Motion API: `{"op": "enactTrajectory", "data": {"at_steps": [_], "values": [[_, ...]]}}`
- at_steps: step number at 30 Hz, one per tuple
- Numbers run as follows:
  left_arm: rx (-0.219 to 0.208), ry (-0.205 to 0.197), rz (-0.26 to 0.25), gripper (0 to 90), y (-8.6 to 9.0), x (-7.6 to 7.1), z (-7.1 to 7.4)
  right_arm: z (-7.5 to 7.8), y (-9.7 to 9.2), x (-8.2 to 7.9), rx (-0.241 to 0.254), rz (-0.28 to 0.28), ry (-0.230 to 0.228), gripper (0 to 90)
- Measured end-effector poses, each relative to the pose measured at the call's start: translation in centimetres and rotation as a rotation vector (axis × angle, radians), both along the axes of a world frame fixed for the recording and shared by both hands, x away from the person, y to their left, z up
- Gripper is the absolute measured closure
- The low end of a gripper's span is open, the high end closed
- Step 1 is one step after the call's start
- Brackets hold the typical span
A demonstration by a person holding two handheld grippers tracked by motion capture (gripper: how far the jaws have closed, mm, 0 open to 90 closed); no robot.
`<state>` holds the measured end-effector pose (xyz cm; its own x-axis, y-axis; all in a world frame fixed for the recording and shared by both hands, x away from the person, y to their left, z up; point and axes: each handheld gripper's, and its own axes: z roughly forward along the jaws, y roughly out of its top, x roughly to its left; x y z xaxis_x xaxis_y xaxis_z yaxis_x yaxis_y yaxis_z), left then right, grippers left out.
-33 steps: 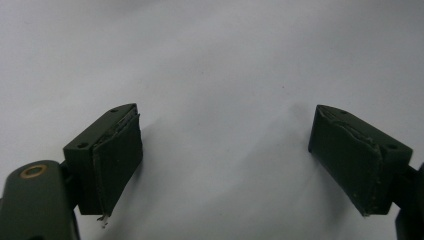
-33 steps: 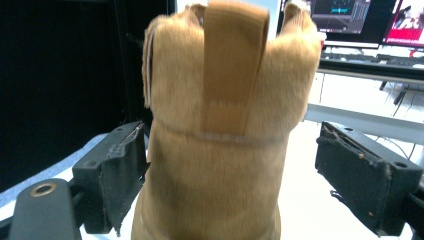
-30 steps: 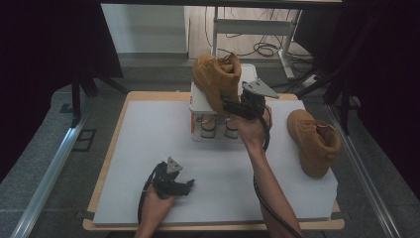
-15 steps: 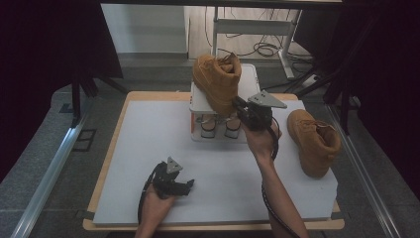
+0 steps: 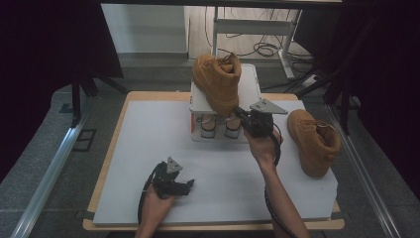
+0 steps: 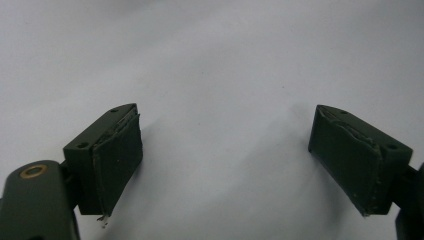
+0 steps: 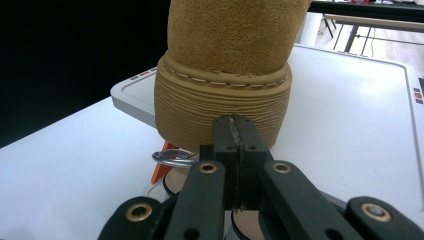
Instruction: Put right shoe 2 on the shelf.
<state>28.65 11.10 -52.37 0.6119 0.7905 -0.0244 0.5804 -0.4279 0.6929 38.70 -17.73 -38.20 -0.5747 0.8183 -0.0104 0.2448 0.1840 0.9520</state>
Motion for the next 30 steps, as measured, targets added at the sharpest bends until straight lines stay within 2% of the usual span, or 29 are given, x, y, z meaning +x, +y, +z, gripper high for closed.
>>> {"op": "enactTrajectory", "data": {"at_steps": [6, 17, 30], "values": [[0.000, 0.000, 0.000, 14.0, 0.0, 0.0, 0.0, 0.1, 0.2, 0.1, -0.001, 0.012, 0.003, 90.0], [-0.003, -0.001, 0.002, 13.9, 0.0, 0.0, 0.0, 0.1, 2.6, 0.3, -0.015, 0.059, 0.000, 90.0], [-0.003, -0.001, 0.001, 13.9, 0.0, 0.0, 0.0, 0.1, 4.2, 0.6, -0.026, 0.090, -0.001, 90.0]]}}
